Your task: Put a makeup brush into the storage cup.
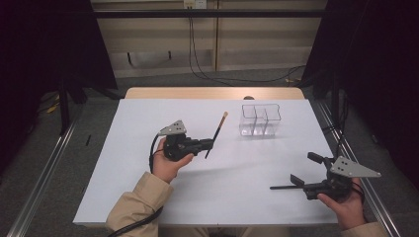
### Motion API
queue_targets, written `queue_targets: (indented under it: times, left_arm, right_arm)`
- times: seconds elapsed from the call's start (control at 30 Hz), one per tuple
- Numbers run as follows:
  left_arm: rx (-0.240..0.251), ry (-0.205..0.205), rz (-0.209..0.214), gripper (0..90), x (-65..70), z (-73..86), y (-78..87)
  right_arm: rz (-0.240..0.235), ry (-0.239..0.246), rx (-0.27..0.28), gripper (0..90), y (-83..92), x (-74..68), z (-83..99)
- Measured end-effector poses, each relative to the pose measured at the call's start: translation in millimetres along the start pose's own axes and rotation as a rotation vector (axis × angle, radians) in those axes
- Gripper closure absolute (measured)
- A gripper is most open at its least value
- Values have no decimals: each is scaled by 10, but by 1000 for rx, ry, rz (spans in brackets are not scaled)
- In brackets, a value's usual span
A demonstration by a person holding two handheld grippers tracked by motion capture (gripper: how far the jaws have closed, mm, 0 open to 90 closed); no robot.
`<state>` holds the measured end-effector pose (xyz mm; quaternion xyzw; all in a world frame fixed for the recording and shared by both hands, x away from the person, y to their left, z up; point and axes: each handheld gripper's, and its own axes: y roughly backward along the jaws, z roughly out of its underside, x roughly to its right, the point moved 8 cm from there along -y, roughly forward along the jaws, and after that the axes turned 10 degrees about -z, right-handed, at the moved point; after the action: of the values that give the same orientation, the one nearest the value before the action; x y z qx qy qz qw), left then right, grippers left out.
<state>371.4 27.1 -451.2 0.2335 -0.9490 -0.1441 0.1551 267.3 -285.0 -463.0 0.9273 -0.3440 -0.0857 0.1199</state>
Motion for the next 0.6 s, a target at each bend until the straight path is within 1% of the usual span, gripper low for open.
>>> queue_targets:
  times: [0.1,0.13,0.17,0.27,0.3,0.4,0.57,0.6]
  left_arm:
    - [5,2,16,847,45,-3,-19]
    - [1,-3,17,847,56,1,-26]
    - [2,0,26,846,78,2,-38]
    - [-9,-13,37,847,124,19,-64]
    - [-11,-10,41,846,140,24,-73]
    - [-16,-27,47,846,168,41,-97]
    - [-16,-21,53,846,196,45,-102]
    - [-19,-27,52,846,197,53,-102]
  right_arm:
    - [-1,3,0,0,-4,1,-3]
    - [-2,1,2,0,-6,1,-5]
    - [-1,2,2,0,-8,2,-6]
    - [-2,2,1,0,-15,-1,-7]
    - [-4,3,1,0,-19,-1,-10]
    - [-3,4,-1,0,-26,0,-16]
    - [-1,6,4,0,-39,8,-42]
    - [0,7,7,0,-40,11,-50]
